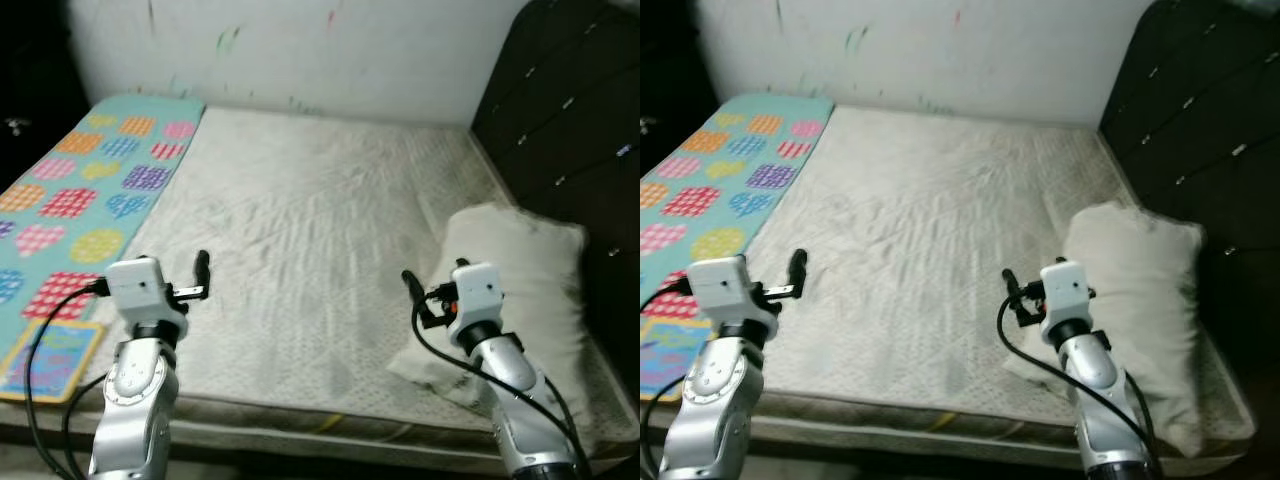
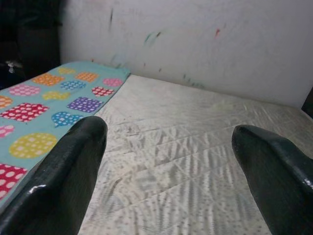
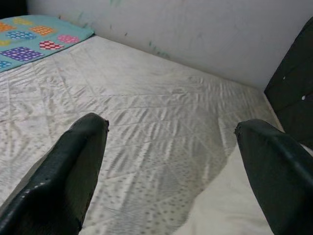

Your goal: Clean up the room

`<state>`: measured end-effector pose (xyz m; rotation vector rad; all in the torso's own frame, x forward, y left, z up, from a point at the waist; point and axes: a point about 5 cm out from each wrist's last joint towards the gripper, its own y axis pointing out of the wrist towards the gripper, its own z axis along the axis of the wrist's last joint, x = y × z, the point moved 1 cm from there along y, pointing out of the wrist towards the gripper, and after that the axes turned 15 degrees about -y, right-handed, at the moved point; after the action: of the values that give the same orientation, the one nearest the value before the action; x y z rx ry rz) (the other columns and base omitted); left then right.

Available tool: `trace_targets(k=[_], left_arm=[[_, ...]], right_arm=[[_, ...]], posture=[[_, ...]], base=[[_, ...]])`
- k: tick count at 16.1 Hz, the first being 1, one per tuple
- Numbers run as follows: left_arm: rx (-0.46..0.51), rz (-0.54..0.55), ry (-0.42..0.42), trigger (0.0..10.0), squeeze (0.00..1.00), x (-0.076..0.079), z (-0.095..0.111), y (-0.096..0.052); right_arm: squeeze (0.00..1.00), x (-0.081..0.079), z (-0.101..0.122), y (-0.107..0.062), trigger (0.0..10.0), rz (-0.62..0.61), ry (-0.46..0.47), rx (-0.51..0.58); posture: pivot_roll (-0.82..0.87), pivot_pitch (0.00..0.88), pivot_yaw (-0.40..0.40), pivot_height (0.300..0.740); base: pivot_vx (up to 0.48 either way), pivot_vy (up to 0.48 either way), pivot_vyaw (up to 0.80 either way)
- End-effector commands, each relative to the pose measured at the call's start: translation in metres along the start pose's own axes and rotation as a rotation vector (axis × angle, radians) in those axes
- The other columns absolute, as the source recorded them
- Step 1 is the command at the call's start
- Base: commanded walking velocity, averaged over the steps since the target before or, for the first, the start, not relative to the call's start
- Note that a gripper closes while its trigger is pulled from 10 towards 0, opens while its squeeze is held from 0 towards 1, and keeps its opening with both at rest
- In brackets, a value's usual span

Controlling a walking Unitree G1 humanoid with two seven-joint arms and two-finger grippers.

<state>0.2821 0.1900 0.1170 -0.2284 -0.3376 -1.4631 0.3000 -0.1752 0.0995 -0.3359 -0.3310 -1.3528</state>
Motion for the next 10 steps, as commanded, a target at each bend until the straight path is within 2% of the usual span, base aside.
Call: trace_targets(k=[1,9,10], left_arm=[[-0.014,-0.012,-0.003,10.0,0.0,0.005,-0.0037,-0.0003],[-0.014,-0.017,0.001,10.0,0.0,0.0061,-0.0042,-0.0004],[-0.004,-0.023,-0.019,10.0,0.0,0.007,-0.0033,-0.0005]], right_arm=[[0.0,0.0058,0.0007,-0.0005,10.0,-0.014,-0.01,0.005],[0.0,0.0057,0.0003,-0.0006,10.0,-0.008,-0.012,0.007],[0.0,0.0058,0.0001,-0.0005,10.0,-0.009,-0.01,0.006]], posture=[[-0.08,0.0,-0.047,0.74],[-0.08,0.0,-0.048,0.74],[-0.08,0.0,-0.05,0.74]], base=[[0.0,-0.337,0.0],[0.0,-0.338,0.0],[0.0,0.0,0.0]])
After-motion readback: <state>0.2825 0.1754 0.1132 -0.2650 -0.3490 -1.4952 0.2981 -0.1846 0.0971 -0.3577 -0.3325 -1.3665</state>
